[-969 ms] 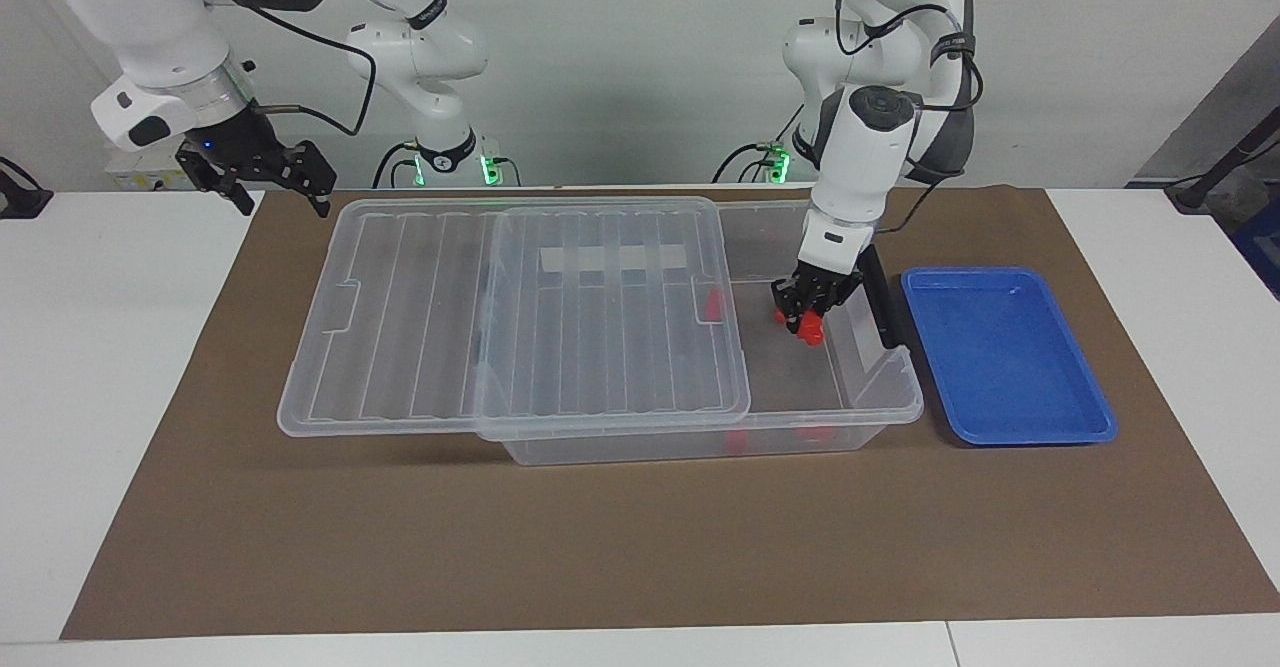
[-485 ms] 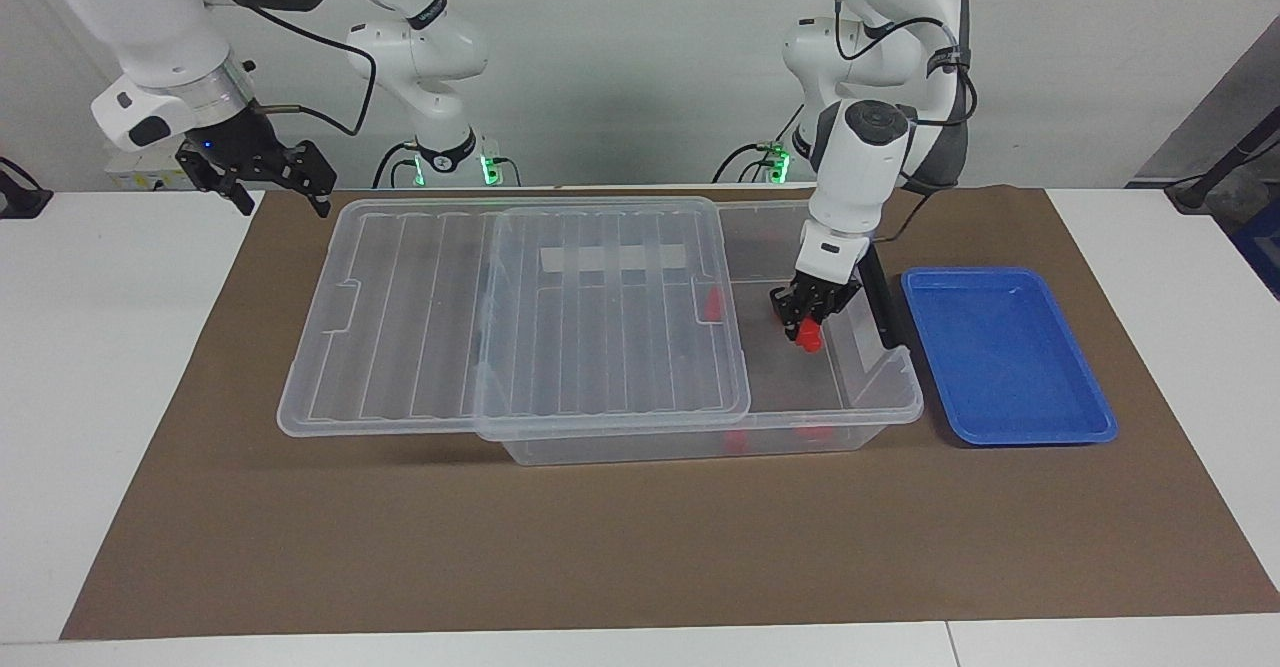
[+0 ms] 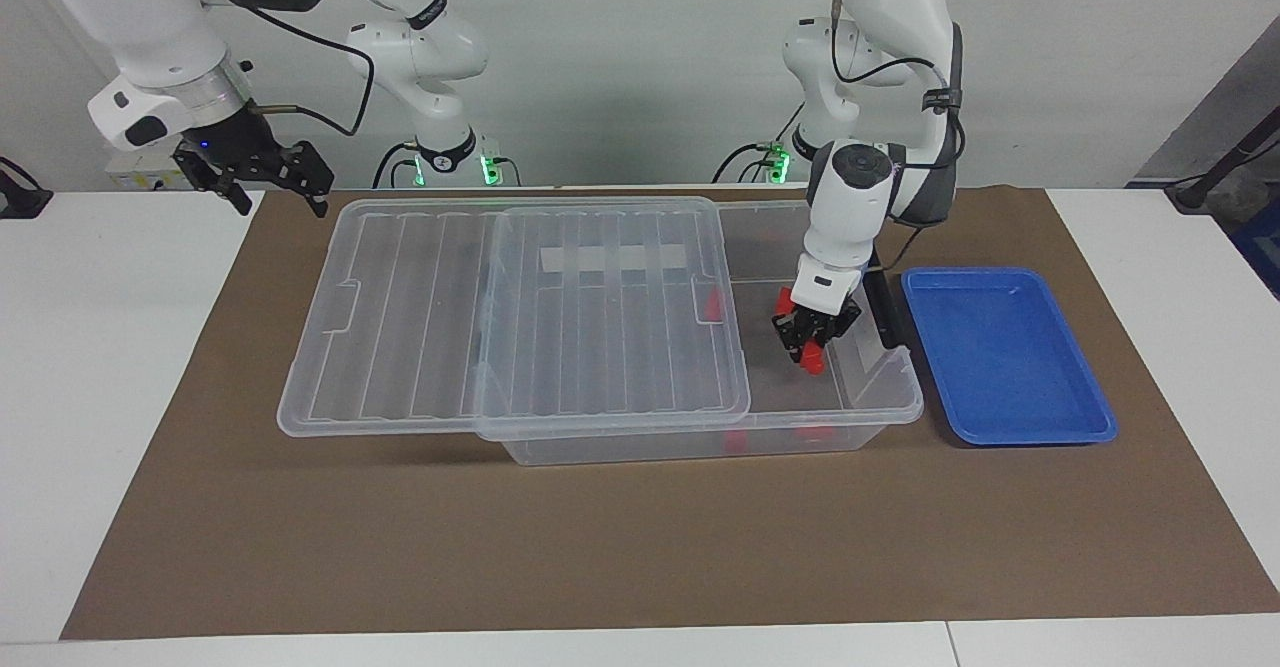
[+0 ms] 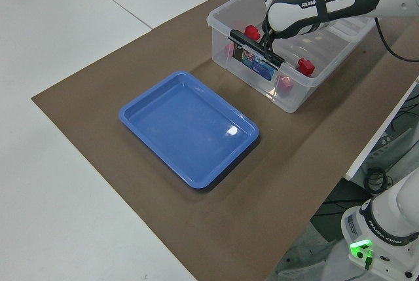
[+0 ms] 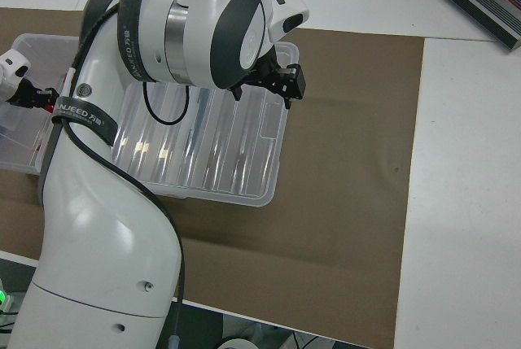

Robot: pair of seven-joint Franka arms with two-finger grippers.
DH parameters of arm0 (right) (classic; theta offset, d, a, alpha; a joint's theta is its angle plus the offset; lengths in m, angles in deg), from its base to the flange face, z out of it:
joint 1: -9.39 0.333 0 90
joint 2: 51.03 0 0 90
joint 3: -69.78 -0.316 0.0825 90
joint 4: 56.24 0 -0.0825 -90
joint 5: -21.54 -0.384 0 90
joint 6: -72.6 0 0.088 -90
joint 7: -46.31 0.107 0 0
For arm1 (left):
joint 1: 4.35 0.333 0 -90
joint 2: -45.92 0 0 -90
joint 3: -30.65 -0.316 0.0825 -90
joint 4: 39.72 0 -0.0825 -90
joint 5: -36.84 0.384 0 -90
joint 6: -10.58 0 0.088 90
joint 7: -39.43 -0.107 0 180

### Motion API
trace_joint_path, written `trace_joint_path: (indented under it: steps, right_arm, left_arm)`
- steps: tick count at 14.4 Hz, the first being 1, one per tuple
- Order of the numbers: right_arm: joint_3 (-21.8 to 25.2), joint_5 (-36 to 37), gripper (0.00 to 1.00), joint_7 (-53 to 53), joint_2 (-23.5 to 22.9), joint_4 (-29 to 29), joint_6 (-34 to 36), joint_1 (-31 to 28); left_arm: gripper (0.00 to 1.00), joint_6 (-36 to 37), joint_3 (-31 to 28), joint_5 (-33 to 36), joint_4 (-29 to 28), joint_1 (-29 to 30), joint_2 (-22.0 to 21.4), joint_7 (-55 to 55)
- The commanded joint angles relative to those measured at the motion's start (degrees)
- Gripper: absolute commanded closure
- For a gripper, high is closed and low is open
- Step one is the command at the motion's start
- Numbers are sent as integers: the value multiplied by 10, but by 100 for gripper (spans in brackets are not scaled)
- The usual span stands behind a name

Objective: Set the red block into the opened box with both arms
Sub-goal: 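Lower the red block into the box and open the left gripper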

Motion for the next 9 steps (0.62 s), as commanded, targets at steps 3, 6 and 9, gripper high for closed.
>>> trace_joint_path:
  steps: [3,6,9]
  right_arm:
    - [-4,1,0,3,1,0,4,-5]
    - [-4,1,0,3,1,0,7,-6]
    - [-4,1,0,3,3,3,7,-10]
  left_arm:
    - [100,-48,-3,13,-8,7,32,6]
    - [100,-64,-3,13,-8,7,42,6]
    - [100,-68,-3,13,-9,8,45,5]
